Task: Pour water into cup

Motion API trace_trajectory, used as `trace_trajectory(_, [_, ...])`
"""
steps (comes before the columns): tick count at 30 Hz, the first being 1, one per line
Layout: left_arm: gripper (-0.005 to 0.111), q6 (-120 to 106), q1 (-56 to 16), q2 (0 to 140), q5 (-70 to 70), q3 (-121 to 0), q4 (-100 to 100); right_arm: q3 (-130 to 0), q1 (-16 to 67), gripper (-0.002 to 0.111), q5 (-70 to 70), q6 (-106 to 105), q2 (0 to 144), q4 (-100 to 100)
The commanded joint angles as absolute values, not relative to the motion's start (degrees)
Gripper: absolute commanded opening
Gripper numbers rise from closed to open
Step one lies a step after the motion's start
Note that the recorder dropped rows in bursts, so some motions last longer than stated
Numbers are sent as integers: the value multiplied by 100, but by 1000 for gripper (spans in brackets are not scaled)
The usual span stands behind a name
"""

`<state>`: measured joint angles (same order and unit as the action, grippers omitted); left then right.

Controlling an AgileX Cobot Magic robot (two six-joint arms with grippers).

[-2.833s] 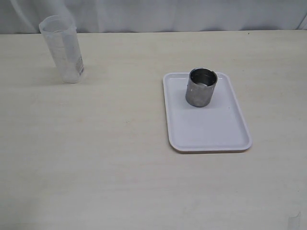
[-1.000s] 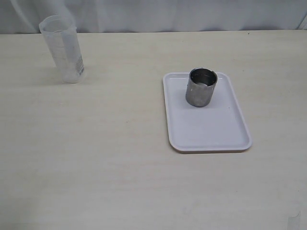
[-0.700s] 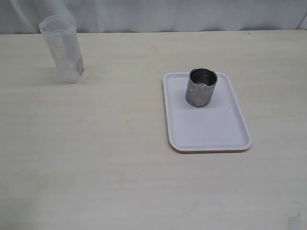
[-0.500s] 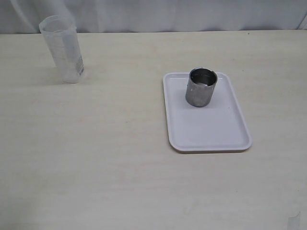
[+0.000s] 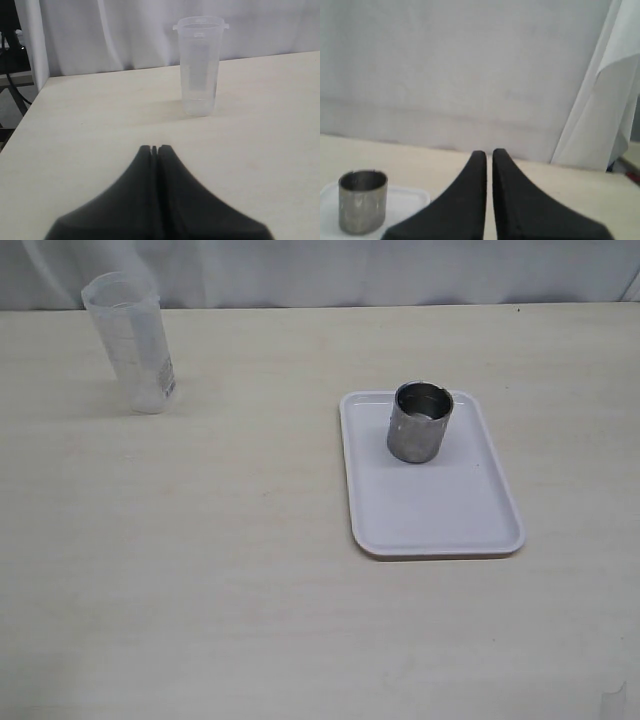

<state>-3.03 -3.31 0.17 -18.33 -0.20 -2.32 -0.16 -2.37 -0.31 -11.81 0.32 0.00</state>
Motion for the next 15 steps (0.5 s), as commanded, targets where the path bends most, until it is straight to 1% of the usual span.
trace_trajectory(1, [0, -317, -307, 0, -1814, 0, -242, 0, -250, 4, 1301, 40, 0, -718])
trace_trajectory(7, [0, -317, -307, 0, -1814, 0, -242, 0, -250, 4, 1907, 170, 0, -793])
trace_trajectory(15, [0, -317, -307, 0, -1814, 0, -242, 0, -250, 4, 1935, -118, 0, -663])
